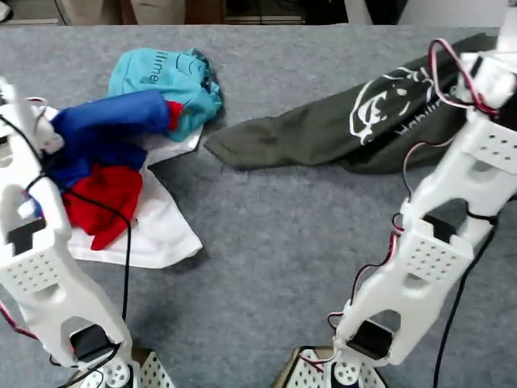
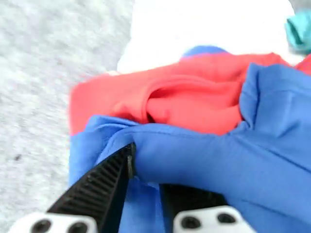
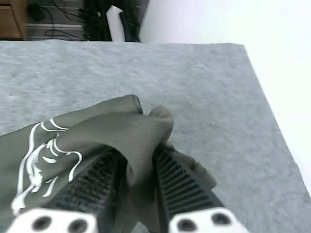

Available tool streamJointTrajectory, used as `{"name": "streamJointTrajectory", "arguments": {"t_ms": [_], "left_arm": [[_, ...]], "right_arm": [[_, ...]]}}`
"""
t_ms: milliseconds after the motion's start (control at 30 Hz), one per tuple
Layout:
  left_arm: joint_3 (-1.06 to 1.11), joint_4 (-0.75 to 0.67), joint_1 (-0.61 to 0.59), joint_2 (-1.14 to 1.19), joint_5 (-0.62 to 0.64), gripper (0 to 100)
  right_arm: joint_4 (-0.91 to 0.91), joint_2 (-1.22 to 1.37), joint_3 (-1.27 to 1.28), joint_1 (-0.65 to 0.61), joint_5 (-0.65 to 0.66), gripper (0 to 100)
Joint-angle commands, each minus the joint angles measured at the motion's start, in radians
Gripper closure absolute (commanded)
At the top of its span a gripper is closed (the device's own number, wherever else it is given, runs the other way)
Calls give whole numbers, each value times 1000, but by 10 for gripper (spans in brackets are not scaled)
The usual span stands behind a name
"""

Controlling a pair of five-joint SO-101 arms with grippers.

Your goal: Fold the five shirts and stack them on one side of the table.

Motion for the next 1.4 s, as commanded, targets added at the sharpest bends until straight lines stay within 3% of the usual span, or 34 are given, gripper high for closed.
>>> {"name": "streamJointTrajectory", "arguments": {"t_ms": [0, 133, 233, 333, 400, 533, 633, 967, 1100, 1200, 1367], "left_arm": [[-66, 5, -44, -12, -8, 965], [-57, 81, 5, -12, -8, 943], [-80, 167, 103, -22, 5, 838], [-195, 281, 186, -39, 141, 729], [-227, 278, 230, -59, 258, 701], [-305, 269, 381, -74, 351, 688], [-319, 164, 476, -21, 425, 679], [-330, -278, 621, 239, 578, 680], [-328, -453, 626, 378, 589, 758], [-330, -459, 578, 467, 546, 764], [-358, -324, 466, 501, 358, 826]], "right_arm": [[9, -16, -58, 39, 12, 995], [12, -44, -54, 16, 5, 994], [14, -54, -54, -31, 5, 994], [15, -51, -54, -68, -2, 994], [15, -48, -54, -84, -49, 994], [15, 10, -27, -113, -120, 995], [15, 79, -2, -143, -160, 995], [-21, 392, -4, -257, -160, 995], [-86, 521, -47, -288, -163, 995], [-118, 585, -58, -303, -157, 995], [-155, 654, -56, -300, -163, 995]]}}
